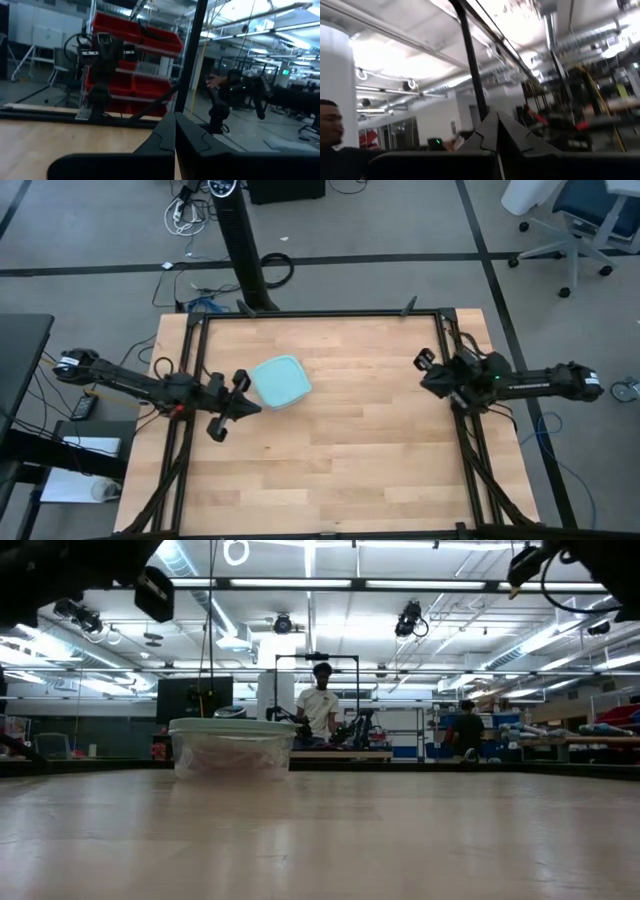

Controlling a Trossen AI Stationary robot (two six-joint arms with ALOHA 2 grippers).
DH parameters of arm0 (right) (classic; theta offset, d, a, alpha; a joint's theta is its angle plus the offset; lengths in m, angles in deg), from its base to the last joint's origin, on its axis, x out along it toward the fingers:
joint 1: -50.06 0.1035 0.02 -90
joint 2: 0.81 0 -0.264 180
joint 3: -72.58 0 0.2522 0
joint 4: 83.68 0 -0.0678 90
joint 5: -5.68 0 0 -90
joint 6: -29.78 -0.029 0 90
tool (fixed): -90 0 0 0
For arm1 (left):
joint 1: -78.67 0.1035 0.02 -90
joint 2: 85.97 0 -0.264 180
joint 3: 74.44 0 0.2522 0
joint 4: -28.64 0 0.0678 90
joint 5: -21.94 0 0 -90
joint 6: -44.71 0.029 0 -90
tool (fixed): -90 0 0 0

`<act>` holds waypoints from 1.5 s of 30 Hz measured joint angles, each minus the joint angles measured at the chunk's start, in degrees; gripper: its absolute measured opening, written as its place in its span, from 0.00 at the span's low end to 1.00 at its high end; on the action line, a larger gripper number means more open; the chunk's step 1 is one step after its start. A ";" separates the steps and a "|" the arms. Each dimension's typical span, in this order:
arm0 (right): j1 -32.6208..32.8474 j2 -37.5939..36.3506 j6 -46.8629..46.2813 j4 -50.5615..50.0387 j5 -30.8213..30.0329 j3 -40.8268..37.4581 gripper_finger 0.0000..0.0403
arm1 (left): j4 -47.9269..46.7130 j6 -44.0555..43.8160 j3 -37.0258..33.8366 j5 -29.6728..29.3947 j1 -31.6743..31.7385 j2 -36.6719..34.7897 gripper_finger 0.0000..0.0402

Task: Roll bandage
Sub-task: Return to Home Position

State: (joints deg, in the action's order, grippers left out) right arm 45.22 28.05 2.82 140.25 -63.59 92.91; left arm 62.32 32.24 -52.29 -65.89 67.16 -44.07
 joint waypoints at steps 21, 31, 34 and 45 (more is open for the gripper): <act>-1.99 -28.61 0.09 -50.62 -0.21 -6.05 0.01 | -4.22 0.20 -7.92 -0.02 0.37 -23.29 0.01; -1.55 -28.68 0.11 -54.48 -1.32 -6.08 0.02 | -24.74 0.22 -7.92 -0.02 1.46 -38.93 0.01; -1.67 -28.66 0.10 -54.29 -1.29 -6.08 0.02 | -30.36 0.22 -7.94 -0.02 2.67 -41.94 0.01; -2.40 -28.14 0.11 -53.04 -1.32 -6.10 0.01 | -36.61 0.22 -7.94 -0.02 9.09 -41.91 0.01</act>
State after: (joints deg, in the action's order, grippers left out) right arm 42.82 -0.09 2.93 87.21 -64.91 86.81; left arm 25.71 32.46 -60.23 -65.91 76.25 -85.98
